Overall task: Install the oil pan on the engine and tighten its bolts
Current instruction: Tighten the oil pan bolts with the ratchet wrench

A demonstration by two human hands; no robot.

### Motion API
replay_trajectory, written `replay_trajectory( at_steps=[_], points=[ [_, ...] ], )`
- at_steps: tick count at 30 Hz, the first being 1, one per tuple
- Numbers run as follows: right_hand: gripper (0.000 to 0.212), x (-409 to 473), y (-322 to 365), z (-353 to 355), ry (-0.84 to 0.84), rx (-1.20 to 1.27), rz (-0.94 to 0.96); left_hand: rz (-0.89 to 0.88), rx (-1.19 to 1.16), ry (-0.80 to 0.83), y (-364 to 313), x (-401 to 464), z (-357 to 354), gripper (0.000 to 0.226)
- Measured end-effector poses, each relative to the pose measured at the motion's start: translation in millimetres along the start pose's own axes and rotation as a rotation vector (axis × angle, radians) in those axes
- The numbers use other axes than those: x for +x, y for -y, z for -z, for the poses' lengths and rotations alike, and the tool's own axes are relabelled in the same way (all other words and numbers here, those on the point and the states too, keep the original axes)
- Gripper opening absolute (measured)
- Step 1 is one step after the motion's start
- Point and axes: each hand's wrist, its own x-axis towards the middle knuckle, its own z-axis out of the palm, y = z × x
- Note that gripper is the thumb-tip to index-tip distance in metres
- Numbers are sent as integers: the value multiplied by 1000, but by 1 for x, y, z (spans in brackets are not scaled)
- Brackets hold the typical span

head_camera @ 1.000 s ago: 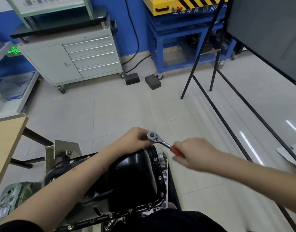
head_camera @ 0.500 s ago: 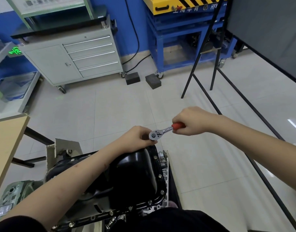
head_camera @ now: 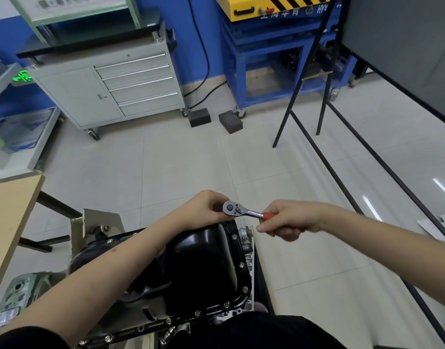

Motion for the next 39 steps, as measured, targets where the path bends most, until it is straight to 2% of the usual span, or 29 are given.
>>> replay_trajectory(
  at_steps=[3,7,9,11,13,15,18,20,22,24,26,29,31,33,36,39],
  points=[
    [34,-2,-18,-41,-94,290,70,9,41,25,0,0,1,4],
    [32,20,-27,-112,-274,766,195,26,76,19,2,1,2,10],
    [32,31,-23,-130,-313,857,245,21,84,-5,2,1,2,8],
    [32,30,-21,-126,-288,814,227,29,91,-14,1,2,1,7],
    [31,23,-21,-109,-228,675,172,44,99,-25,2,3,1,8],
    [31,13,-16,-80,-170,407,91,45,102,-28,0,2,2,10],
    [28,-3,12,-22,-220,-309,43,64,73,-9,1,2,3,9],
    [26,-6,38,11,-323,-779,124,100,61,17,2,4,1,23],
    [16,2,59,29,-449,-1133,198,113,52,44,3,5,1,30],
    [14,13,69,31,-511,-1242,243,97,28,32,5,5,1,22],
    [25,16,62,28,-512,-1285,169,78,1,-6,6,5,1,20],
    [30,7,50,25,-275,-1088,-62,72,9,9,3,3,0,20],
    [28,5,51,28,-129,-937,-156,60,20,26,1,3,-1,12],
    [29,8,56,29,-18,-864,-221,44,8,27,1,1,-1,16],
    [31,9,52,29,98,-637,-214,47,16,31,2,1,1,11],
    [32,-3,18,9,38,-246,-71,35,-11,36,3,3,1,5]
  ],
)
